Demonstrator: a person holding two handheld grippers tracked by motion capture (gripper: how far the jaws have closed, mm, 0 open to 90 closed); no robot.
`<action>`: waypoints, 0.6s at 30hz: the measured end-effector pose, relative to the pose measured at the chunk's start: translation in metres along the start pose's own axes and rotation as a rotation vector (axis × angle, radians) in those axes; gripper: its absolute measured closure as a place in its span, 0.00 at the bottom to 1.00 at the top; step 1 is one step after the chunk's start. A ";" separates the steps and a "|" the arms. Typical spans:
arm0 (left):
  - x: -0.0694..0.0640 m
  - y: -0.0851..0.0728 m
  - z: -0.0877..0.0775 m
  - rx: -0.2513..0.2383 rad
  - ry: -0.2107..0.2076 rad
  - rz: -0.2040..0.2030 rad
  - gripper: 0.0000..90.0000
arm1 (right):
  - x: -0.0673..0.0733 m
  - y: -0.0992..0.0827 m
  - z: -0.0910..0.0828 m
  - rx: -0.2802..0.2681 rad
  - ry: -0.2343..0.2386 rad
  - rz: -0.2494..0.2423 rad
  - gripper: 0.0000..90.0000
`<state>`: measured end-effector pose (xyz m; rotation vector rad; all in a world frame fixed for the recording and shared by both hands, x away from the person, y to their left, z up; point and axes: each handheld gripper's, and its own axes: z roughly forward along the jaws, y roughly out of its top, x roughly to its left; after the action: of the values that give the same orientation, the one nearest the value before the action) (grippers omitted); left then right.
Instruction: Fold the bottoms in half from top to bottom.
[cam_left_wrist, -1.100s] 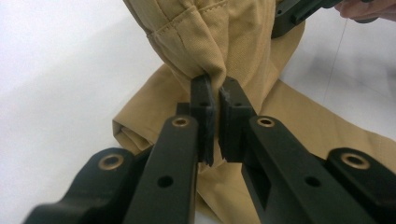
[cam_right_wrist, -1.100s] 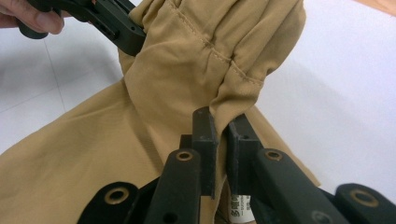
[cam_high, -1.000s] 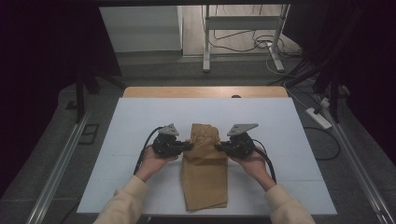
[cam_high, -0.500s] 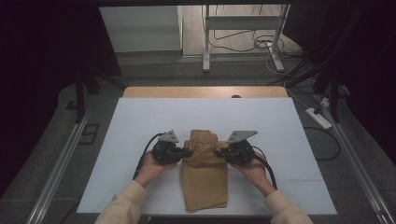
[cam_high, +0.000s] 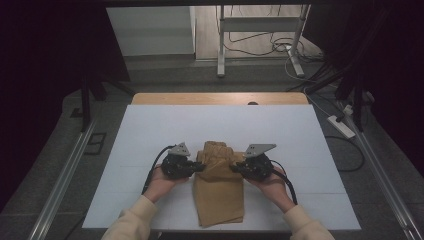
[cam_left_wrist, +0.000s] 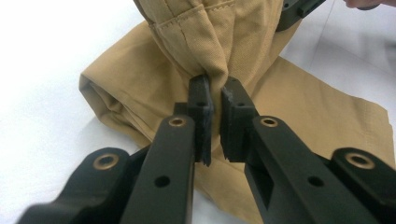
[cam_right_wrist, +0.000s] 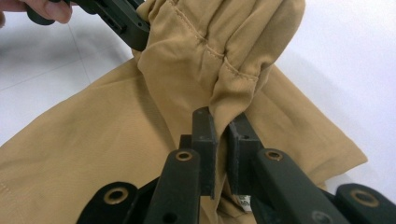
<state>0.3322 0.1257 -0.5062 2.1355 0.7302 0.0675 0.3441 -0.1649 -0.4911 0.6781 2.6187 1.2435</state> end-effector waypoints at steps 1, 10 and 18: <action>0.000 -0.001 0.000 0.002 -0.001 0.002 0.93 | 0.001 -0.001 0.000 0.000 0.002 -0.002 0.92; -0.005 -0.006 0.000 0.009 -0.007 0.012 0.91 | 0.008 -0.011 -0.001 0.014 0.001 -0.010 0.92; -0.009 -0.013 -0.001 0.016 -0.012 0.027 0.90 | 0.015 -0.016 -0.002 0.021 0.014 -0.020 0.92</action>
<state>0.3181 0.1274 -0.5137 2.1596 0.6971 0.0635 0.3246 -0.1685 -0.5014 0.6482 2.6464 1.2211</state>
